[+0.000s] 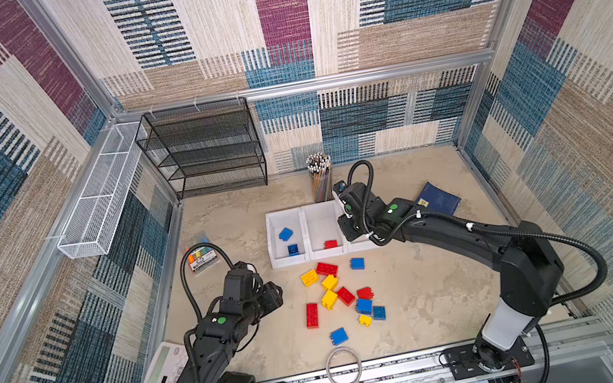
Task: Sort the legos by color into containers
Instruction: 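Place the yellow brick with the right gripper into the compartment nearest the book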
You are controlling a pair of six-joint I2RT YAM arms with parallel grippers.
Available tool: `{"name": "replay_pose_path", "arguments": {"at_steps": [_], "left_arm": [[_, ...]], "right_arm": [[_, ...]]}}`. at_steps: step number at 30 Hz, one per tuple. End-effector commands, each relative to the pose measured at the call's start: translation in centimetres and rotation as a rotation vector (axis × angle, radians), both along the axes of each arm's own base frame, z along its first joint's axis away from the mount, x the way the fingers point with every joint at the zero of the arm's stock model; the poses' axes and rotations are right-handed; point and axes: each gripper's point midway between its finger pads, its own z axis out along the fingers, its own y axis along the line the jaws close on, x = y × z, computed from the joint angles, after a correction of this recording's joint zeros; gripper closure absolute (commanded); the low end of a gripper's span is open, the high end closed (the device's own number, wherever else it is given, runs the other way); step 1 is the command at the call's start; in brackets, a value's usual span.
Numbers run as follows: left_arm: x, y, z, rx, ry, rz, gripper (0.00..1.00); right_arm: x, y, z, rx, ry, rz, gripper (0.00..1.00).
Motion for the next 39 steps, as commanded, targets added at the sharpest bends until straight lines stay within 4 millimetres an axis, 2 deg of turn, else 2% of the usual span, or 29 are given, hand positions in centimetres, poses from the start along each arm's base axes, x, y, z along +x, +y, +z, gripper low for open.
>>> {"name": "replay_pose_path", "arguments": {"at_steps": [1, 5, 11, 13, 16, 18, 21, 24, 33, 39], "left_arm": [[-0.5, 0.2, -0.2, -0.007, 0.015, 0.015, 0.40], [-0.8, 0.4, -0.2, -0.006, 0.010, 0.020, 0.40], [-1.0, 0.3, -0.5, -0.009, 0.017, 0.020, 0.40], [-1.0, 0.3, -0.6, -0.009, 0.020, 0.019, 0.40], [-1.0, 0.2, -0.7, -0.015, 0.024, 0.011, 0.40], [-1.1, 0.1, -0.8, -0.019, 0.027, 0.008, 0.40], [-1.2, 0.0, -0.8, -0.021, 0.027, 0.002, 0.40], [-1.2, 0.0, -0.9, -0.020, 0.031, -0.003, 0.40], [-1.4, -1.5, -0.9, -0.029, 0.039, -0.080, 0.39], [-2.8, -4.4, -2.2, 0.030, 0.074, -0.199, 0.38]], "right_arm": [[0.8, 0.9, -0.2, 0.005, -0.004, 0.016, 0.69], [1.4, 0.5, -0.7, 0.010, 0.005, -0.009, 0.69], [3.1, -3.3, -2.1, 0.013, 0.045, -0.134, 0.69], [3.3, -3.8, -3.1, 0.014, 0.070, -0.137, 0.69], [3.4, -4.0, -4.5, -0.001, 0.097, -0.139, 0.66], [3.5, -4.2, -4.8, 0.000, 0.104, -0.146, 0.58], [3.7, -4.2, -4.5, 0.010, 0.099, -0.152, 0.44], [3.7, -4.3, -3.8, 0.012, 0.088, -0.157, 0.37], [2.6, -5.1, -2.0, 0.044, 0.070, -0.168, 0.32], [0.5, -5.9, -1.4, 0.089, 0.083, -0.184, 0.32]]}}
